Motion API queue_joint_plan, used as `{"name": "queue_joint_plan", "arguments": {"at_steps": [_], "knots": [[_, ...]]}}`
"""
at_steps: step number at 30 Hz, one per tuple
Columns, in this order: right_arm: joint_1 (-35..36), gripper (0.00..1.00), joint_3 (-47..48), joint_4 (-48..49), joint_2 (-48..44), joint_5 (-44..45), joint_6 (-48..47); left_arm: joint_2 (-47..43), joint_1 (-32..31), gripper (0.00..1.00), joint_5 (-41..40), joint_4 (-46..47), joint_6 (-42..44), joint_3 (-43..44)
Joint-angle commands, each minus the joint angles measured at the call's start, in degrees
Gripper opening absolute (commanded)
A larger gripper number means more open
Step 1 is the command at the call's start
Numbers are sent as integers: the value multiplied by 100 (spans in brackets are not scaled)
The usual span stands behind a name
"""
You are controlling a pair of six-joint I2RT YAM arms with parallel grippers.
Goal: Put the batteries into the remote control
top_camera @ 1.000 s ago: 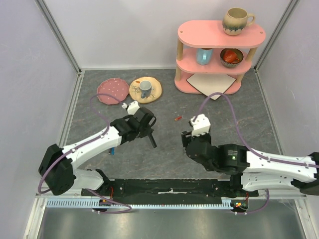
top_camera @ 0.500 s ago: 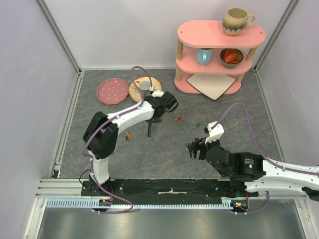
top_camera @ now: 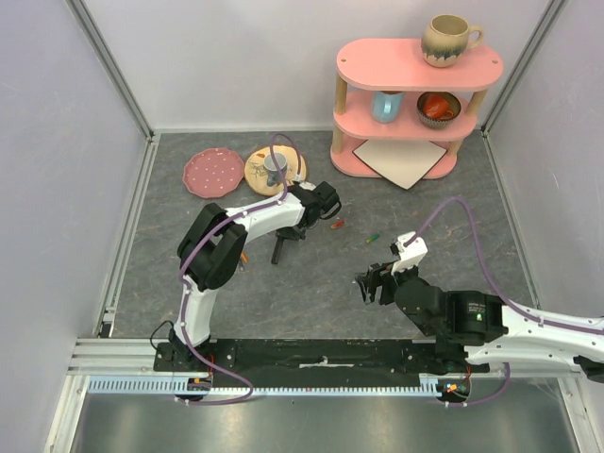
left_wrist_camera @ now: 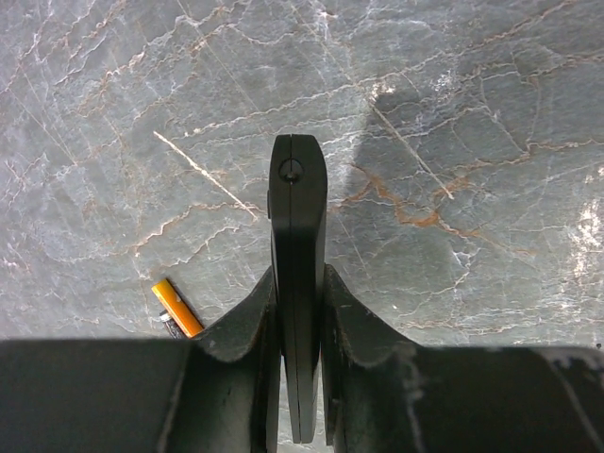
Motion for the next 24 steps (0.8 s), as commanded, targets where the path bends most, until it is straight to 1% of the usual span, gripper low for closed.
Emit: {"name": "queue_joint_plan", "arguments": {"at_steps": [1,7,11,13,16,17,19,24], "knots": [[7,76,-25,48,-232,190,-6,31,0,4,59,230,321,162],[7,77,19,-216,-469,375,38,48,0,12,419,424,409,4],[16,77,63,-357,-566,436,108,48,0,19,595,556,417,-119],[7,77,80,-401,-583,437,135,74,0,21,692,591,418,-155],[8,76,107,-506,-618,480,213,110,0,26,789,609,426,-181],[7,76,107,-516,-653,498,223,101,-9,31,815,626,426,-216],[16,76,107,-525,-724,551,232,110,-18,36,859,679,426,-260],[7,76,89,-551,-812,586,293,92,-35,42,974,723,374,-365]]}}
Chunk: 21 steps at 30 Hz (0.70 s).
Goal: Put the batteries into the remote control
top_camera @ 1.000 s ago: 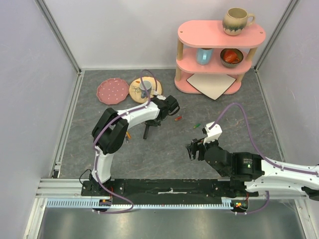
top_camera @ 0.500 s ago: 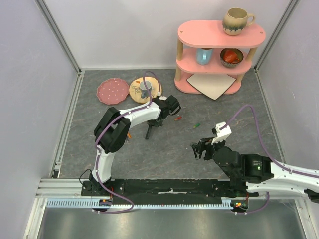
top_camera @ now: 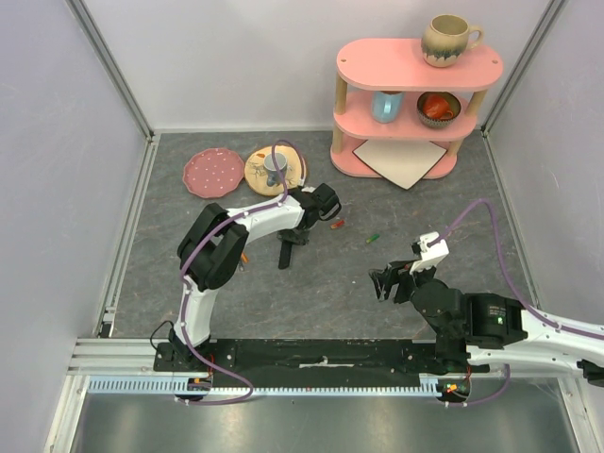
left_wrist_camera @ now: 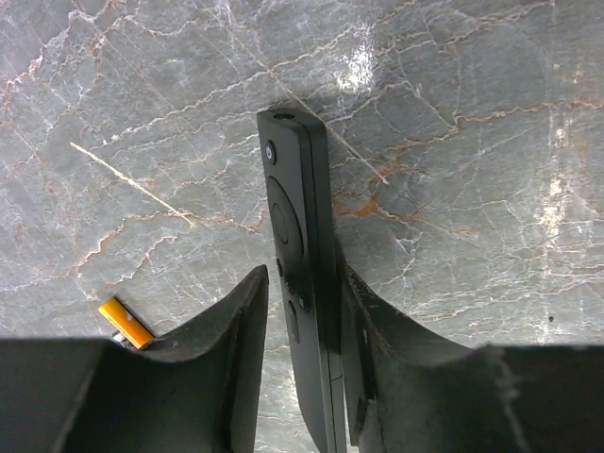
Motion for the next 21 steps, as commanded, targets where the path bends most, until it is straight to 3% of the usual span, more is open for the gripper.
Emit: {"name": "queue_joint_plan", "arguments": {"at_steps": [1,8,14,15,17,19,21], "knots": [[7,75,122,-55,-104,280,201,40,-44,46,220,286,15,-156],[7,75,131,-81,-78,262,219,-671,-97,52,307,330,-64,-95],[7,76,157,-73,89,210,254,-1962,-97,53,869,636,-29,-392],[7,75,157,-64,142,210,254,-2251,-97,53,1235,1186,32,-611],[7,76,157,15,195,227,237,-3402,-97,63,1737,2075,103,-1769],[7,76,183,112,326,210,106,-4532,-88,78,1819,3075,-150,-2952],[8,76,262,217,501,175,8,-5151,-88,83,1793,3378,-379,-3528]]}}
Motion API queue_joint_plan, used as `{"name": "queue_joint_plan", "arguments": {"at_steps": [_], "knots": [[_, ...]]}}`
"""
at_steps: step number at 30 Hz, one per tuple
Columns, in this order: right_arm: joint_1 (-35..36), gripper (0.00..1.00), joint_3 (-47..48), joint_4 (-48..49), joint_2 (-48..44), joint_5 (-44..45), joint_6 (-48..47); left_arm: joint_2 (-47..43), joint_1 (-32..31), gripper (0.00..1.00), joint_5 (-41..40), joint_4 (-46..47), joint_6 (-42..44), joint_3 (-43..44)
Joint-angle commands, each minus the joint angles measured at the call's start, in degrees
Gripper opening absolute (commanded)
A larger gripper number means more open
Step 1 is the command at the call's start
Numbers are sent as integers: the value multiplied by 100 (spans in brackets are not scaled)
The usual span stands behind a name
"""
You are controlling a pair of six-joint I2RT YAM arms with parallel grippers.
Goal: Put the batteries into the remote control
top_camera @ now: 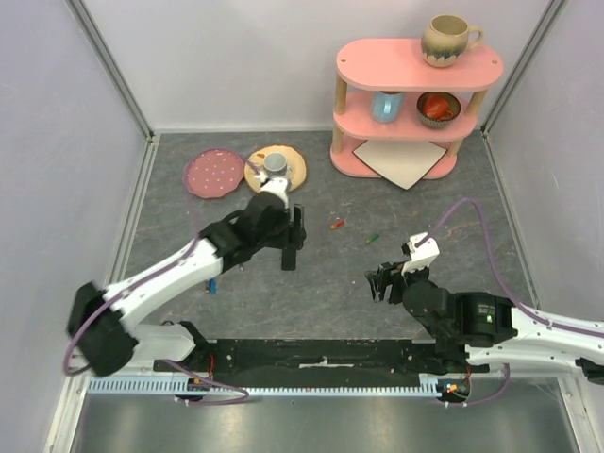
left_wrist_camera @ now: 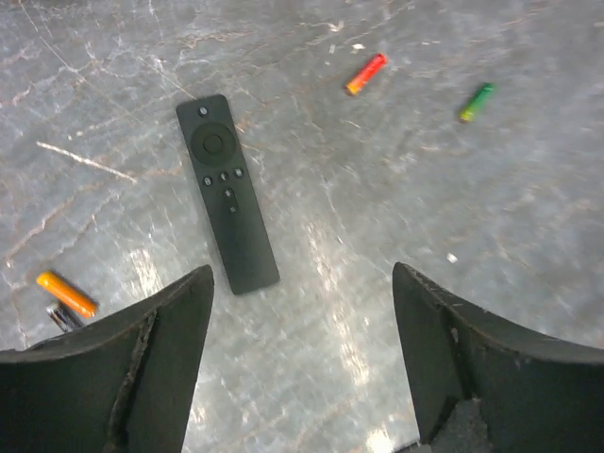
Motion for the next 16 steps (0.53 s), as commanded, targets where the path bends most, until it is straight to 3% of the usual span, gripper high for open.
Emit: {"name": "queue_joint_plan", "arguments": {"at_steps": [1,5,6,8,12,15,16], "knots": [[5,76,286,307,314,142,-101,-1431,-1,84,361,1443,-646,-1555],[5,77,357,483,666,186,-303,-2590,-1,88,-77,1233,-1132,-2226],[5,76,374,501,797,203,-312,-2742,-1,95,-183,1189,-1184,-2332],[5,77,436,536,912,273,-312,-3110,-1,98,-368,996,-1343,-2534],[14,78,497,615,1158,335,-243,-3472,-1,99,-316,890,-1344,-2649],[5,82,489,799,1307,327,-224,-3613,-1,99,-553,618,-1527,-2535],[5,87,524,843,1334,292,-225,-3648,-1,99,-614,548,-1580,-2518]]}}
